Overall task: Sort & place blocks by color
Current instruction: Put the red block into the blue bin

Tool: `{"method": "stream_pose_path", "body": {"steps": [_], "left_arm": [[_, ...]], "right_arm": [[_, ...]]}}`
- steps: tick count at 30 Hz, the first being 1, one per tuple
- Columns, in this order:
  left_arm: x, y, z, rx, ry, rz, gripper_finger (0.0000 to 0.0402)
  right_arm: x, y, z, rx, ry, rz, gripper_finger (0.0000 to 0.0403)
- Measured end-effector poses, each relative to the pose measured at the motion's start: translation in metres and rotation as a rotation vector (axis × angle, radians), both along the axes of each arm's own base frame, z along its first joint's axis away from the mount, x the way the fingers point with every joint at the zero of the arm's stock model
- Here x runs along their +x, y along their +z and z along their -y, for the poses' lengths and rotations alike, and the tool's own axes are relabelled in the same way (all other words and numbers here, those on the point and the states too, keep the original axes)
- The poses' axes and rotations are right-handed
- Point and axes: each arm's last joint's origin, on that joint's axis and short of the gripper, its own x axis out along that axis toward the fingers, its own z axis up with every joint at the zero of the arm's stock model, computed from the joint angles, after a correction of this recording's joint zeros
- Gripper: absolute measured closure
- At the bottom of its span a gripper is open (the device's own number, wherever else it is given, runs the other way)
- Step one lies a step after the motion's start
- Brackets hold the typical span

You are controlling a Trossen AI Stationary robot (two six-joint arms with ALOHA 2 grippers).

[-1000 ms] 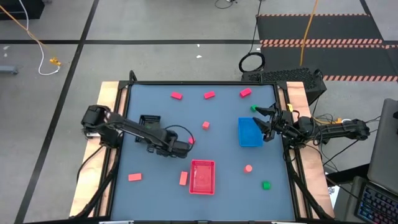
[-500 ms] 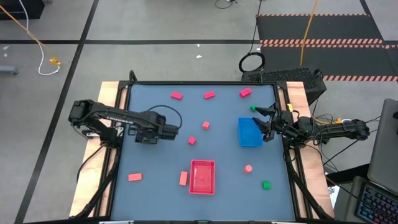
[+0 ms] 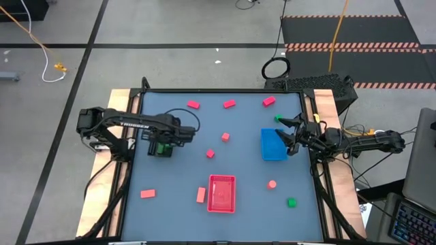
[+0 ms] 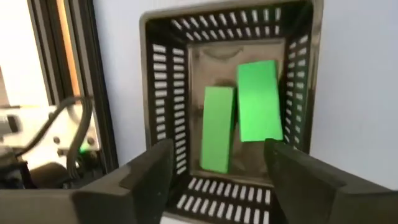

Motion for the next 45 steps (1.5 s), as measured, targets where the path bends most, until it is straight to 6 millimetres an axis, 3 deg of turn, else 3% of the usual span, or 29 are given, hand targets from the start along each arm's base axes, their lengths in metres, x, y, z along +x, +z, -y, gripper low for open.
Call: {"method": "stream_pose_path", "body": {"steps": [3,8,14,18,23,31,36,42,45], "left_arm": [[0.007,0.004,-0.005,0.028,-0.069,0.047,0.0121],[0.038,0.021,-0.012,0.168,-0.285,0.253,0.0102],[0.085,0.050,-0.018,0.476,-0.666,0.521,0.0110],[0.101,0.062,-0.036,0.601,-0.850,0.666,0.0121],[0.102,0.062,-0.063,0.575,-0.995,0.826,0.0133],[0.106,0.062,-0.069,0.637,-1.143,1.115,0.0146],[0.104,0.062,-0.072,0.651,-1.200,1.148,0.0146],[0.104,0.062,-0.080,0.690,-1.194,1.171,0.0147],[0.103,0.055,-0.078,0.686,-1.227,1.153,0.0147]], "right_arm": [[0.001,-0.002,0.000,-0.009,-0.004,-0.023,0.0149],[0.002,-0.009,0.001,-0.025,-0.046,-0.111,0.0149],[0.006,-0.018,0.001,-0.003,-0.053,-0.201,0.0149],[0.008,-0.022,0.001,0.020,-0.049,-0.231,0.0149],[0.010,-0.028,0.006,0.030,-0.159,-0.304,0.0149],[0.027,0.024,0.026,0.029,-0.376,-0.520,0.0149],[0.040,0.047,0.045,0.136,-0.510,-0.713,0.0149],[0.059,0.052,0.077,0.318,-0.564,-0.882,0.0149],[0.068,0.042,0.095,0.399,-0.535,-0.954,0.0149]]}}
